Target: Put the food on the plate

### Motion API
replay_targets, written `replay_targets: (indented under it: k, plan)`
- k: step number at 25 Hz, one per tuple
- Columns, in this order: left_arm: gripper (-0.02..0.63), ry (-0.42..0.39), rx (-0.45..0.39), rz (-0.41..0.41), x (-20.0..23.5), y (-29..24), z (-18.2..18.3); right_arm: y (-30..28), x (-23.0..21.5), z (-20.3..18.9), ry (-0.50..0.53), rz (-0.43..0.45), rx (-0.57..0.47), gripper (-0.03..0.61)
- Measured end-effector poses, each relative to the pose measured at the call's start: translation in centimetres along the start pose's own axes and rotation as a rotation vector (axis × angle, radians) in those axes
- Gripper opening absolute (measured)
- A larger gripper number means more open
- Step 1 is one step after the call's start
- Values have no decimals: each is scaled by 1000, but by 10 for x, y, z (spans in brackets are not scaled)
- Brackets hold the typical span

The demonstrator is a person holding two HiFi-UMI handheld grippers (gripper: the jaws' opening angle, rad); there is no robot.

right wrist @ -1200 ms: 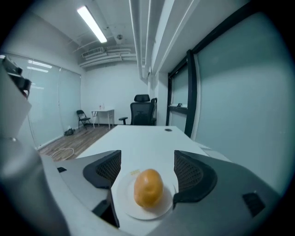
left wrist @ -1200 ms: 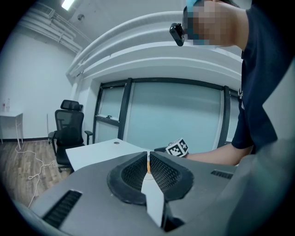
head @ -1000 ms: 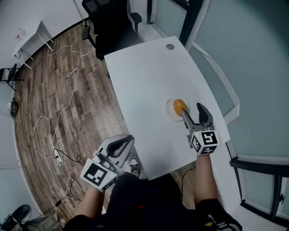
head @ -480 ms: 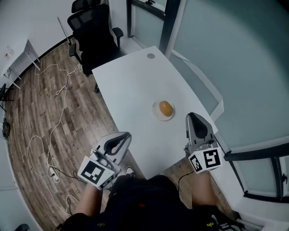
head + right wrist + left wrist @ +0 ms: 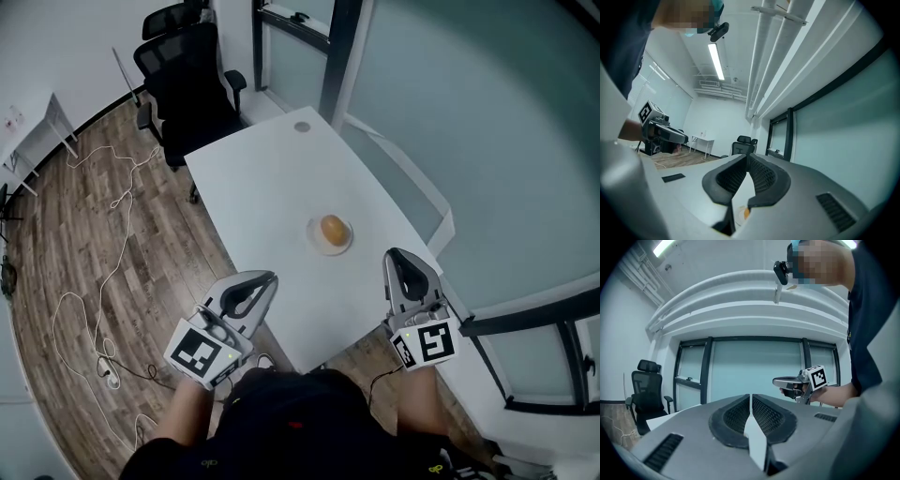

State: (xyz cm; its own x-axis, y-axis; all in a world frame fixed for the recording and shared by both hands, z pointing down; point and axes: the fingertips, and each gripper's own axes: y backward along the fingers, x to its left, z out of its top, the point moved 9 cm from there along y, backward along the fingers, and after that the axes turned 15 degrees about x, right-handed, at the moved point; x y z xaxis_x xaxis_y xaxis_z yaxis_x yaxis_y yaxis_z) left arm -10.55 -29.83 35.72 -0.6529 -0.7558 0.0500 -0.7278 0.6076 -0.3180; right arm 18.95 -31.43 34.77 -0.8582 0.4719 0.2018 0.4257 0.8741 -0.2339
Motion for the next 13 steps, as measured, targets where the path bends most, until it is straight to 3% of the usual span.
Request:
replay_targets:
  k: [13]
  plan:
    - [35,10,3,32,3,4,-3,-12,8,2,14,48,-9,36]
